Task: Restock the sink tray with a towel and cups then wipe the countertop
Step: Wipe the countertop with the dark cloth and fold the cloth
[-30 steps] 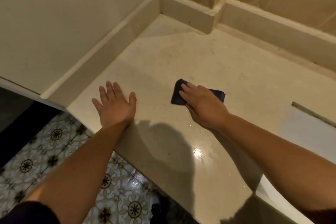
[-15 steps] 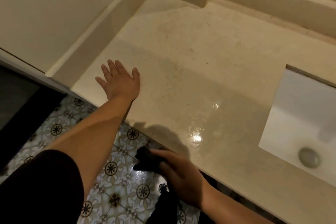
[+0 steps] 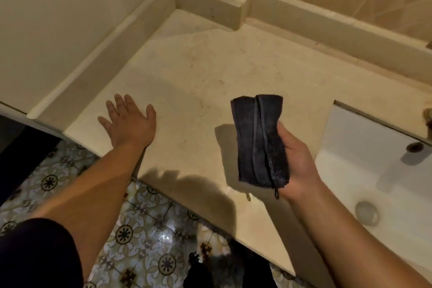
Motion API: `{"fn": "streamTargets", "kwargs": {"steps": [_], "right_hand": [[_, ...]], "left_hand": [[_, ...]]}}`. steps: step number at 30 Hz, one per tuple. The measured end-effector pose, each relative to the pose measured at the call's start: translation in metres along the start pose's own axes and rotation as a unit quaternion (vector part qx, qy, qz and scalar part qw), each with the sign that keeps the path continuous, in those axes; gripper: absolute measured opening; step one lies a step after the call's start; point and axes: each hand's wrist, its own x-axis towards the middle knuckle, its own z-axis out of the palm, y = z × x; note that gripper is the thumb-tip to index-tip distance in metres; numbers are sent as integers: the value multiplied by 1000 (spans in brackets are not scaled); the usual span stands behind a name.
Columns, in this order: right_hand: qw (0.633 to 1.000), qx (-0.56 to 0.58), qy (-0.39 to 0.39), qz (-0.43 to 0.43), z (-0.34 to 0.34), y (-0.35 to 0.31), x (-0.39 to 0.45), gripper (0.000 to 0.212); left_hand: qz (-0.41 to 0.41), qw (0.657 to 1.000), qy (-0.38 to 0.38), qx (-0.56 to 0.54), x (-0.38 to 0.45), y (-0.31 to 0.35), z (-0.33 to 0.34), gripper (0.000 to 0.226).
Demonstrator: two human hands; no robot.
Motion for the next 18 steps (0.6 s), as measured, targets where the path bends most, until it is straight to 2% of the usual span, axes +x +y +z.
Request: {"fn": "streamTargets", "kwargs": {"steps": [2,4,5,7,10,14,15,16,18], "right_hand": [[987,-97,39,-119,-5,-61,14,38],[930,-246,99,-254,-8,-123,34,29],[879,-332,144,-309,-12,-151,47,24],[749,-505,230,-363,-26,-199,79,26],[563,-720,234,-331,-57,-243,134,37],[386,-883,120,-238,-93,-244,188,43],[353,-899,105,-239,-97,-243,193,44],[336,-905,100,-241,-97,-243,194,45],[321,-911,97,-239,-98,-238,188,47]], "left_hand": [[1,1000,4,2,0,0,0,81],[0,1000,9,6,-1,0,1,80],[-1,1000,11,9,-1,0,0,80],[-1,1000,15,13,-1,1,0,80],[-2,1000,26,17,0,1,1,81],[-4,999,36,20,2,-1,3,82],[-5,999,38,19,2,-1,4,82],[-7,999,39,18,3,-1,4,82],[-7,999,35,16,2,0,3,82]]}}
